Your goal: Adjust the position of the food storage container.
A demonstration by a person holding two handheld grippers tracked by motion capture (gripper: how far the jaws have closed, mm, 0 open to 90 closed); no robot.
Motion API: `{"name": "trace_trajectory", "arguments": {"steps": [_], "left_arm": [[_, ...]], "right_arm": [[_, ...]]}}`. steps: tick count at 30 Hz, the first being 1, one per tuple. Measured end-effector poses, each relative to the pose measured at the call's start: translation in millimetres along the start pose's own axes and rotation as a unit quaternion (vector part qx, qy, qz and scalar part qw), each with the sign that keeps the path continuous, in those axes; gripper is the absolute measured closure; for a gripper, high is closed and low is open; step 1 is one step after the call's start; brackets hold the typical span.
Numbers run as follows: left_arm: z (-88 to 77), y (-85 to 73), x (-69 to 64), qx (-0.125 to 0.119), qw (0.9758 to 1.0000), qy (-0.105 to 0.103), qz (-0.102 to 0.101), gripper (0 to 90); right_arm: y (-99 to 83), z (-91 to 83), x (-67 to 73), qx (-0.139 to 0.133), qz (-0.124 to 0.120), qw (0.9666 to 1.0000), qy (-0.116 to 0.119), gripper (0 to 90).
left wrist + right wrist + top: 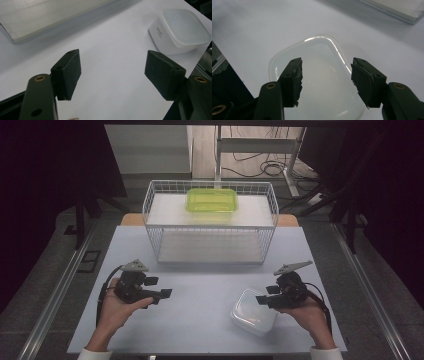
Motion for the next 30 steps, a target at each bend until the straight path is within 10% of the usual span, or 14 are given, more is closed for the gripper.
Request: {"name": "trace_trajectory", "arguments": {"steps": [17,30], "left_arm": [[13.7,-5.9,4.8,0.015,0.9999,-0.004,-0.004,27.5],[15.1,-13.0,8.2,0.02,0.9997,-0.004,-0.013,27.5]], "right_arm": [[-23.5,-4.6,-4.4,0.02,0.005,0.9995,-0.024,47.7],[-38.3,-2.6,61.7,0.055,-0.08,0.9943,0.043,89.0]]}}
Point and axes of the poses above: each handheld gripper's, and its own axes: z roughly forward along the jaws, y roughly out of its top, x roughly to its left, the point moved 10 cm from there along z, roughly forward along the jaws, and after that the axes turned 5 degrees about -y, right-handed, at the moved point
